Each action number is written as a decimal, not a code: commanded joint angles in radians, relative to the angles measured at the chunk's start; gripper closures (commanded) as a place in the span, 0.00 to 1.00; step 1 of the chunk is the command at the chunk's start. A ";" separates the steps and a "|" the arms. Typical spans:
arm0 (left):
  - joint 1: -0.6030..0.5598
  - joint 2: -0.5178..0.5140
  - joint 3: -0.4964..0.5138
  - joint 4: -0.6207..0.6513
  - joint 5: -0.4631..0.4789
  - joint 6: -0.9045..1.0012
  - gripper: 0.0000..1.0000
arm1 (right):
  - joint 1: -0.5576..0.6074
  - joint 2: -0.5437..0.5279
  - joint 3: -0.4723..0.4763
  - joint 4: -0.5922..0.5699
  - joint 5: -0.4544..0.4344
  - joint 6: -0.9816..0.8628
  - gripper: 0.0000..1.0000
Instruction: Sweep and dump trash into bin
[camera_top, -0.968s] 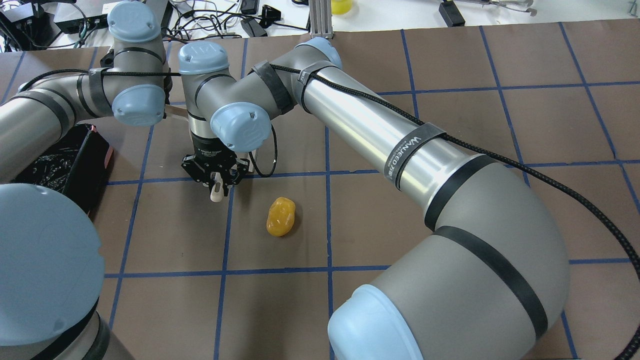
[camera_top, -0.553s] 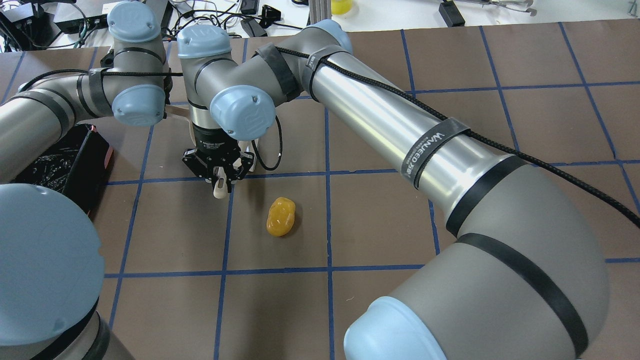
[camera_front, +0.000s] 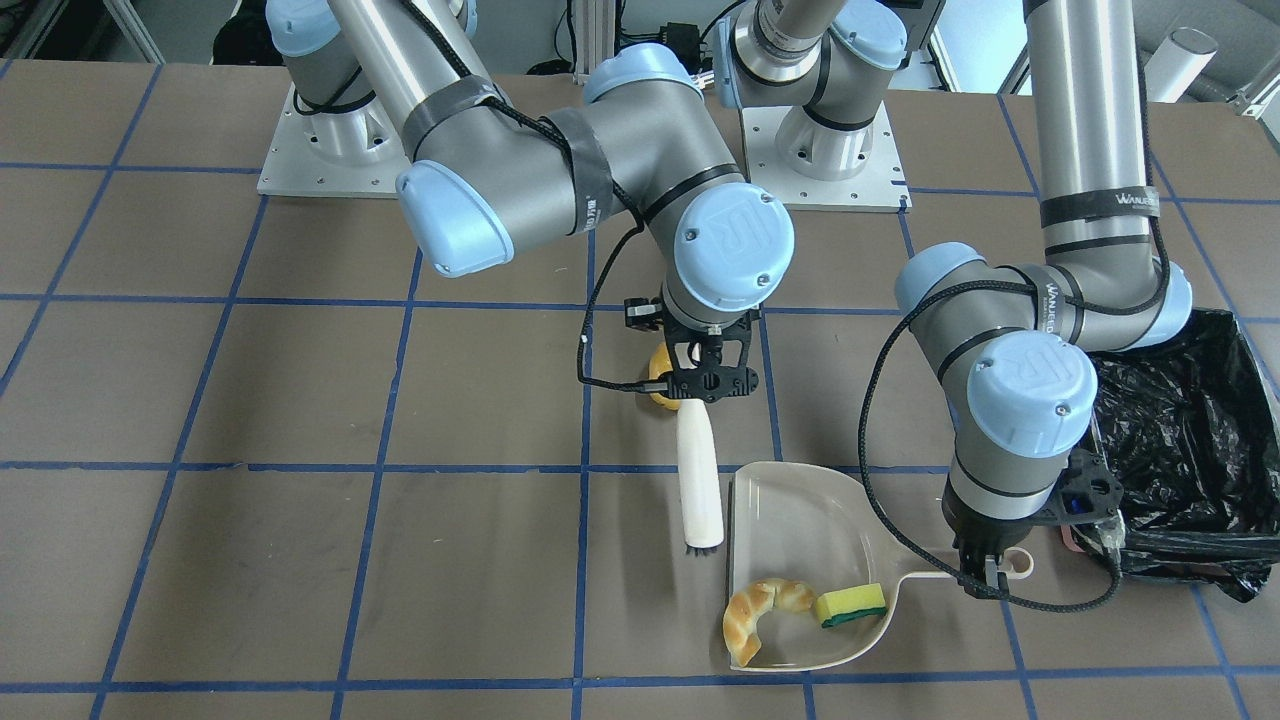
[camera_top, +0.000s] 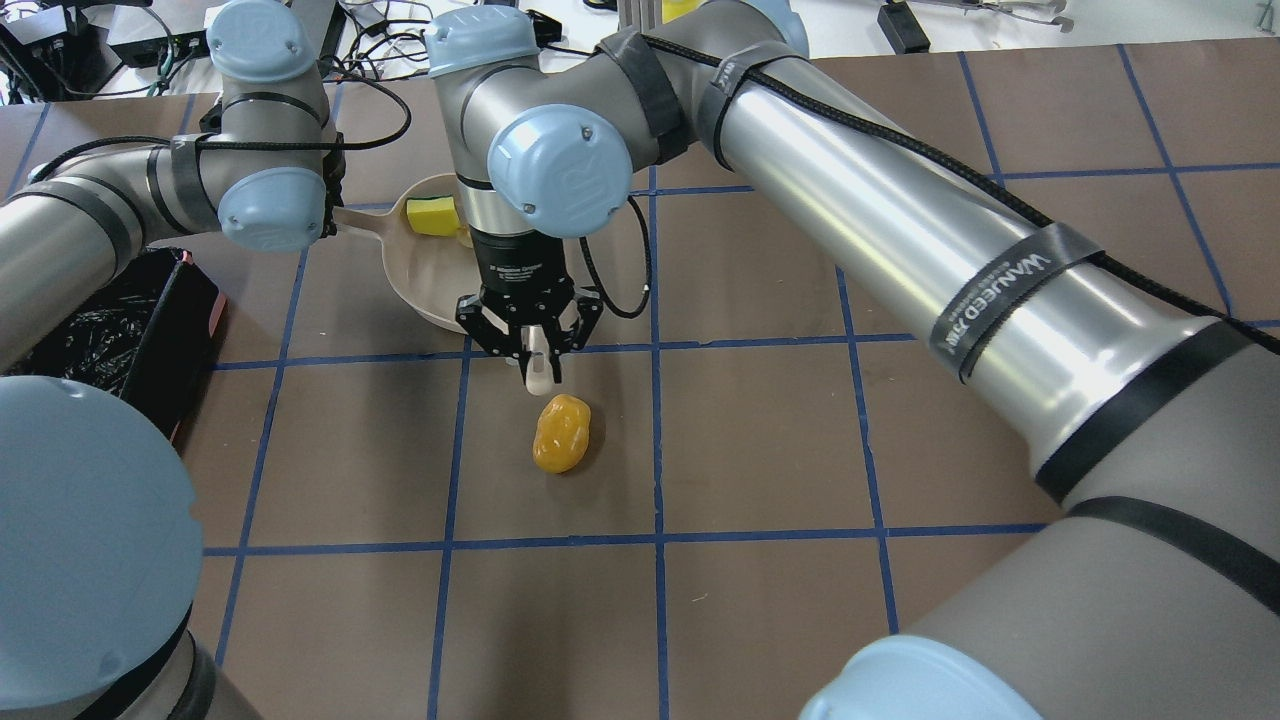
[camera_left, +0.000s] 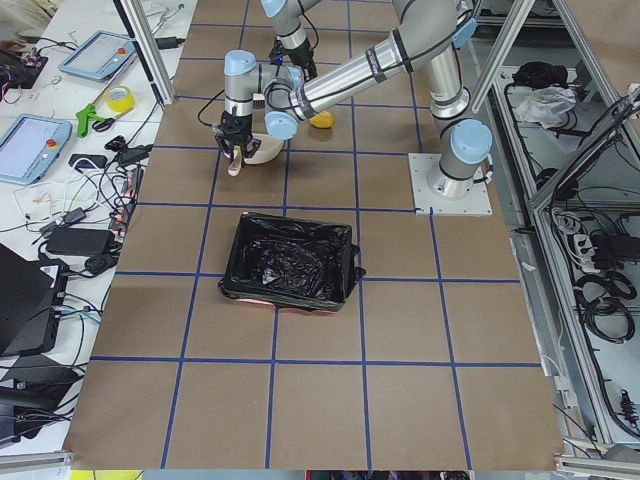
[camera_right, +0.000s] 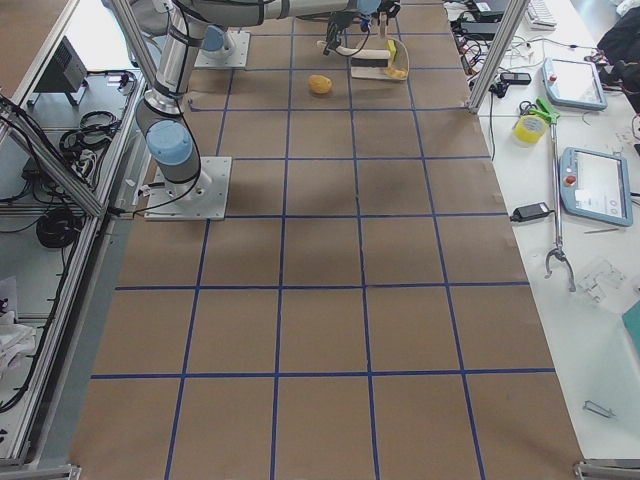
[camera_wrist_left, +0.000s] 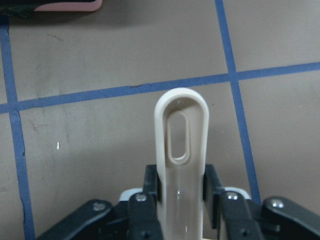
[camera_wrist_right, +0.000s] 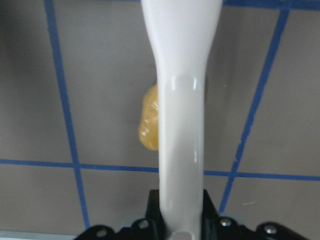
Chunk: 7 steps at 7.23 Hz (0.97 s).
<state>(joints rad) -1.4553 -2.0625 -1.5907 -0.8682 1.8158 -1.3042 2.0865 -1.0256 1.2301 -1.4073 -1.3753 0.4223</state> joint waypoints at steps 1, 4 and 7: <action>0.015 0.050 -0.017 -0.081 -0.038 0.006 1.00 | -0.016 -0.193 0.276 -0.036 -0.019 0.010 0.93; 0.077 0.151 -0.144 -0.098 -0.053 0.051 1.00 | -0.033 -0.316 0.495 -0.055 -0.048 0.086 0.94; 0.128 0.223 -0.256 -0.100 -0.050 0.085 1.00 | 0.041 -0.337 0.549 -0.074 -0.031 0.267 0.94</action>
<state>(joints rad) -1.3449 -1.8676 -1.7921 -0.9678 1.7659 -1.2291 2.0880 -1.3576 1.7619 -1.4715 -1.4160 0.6178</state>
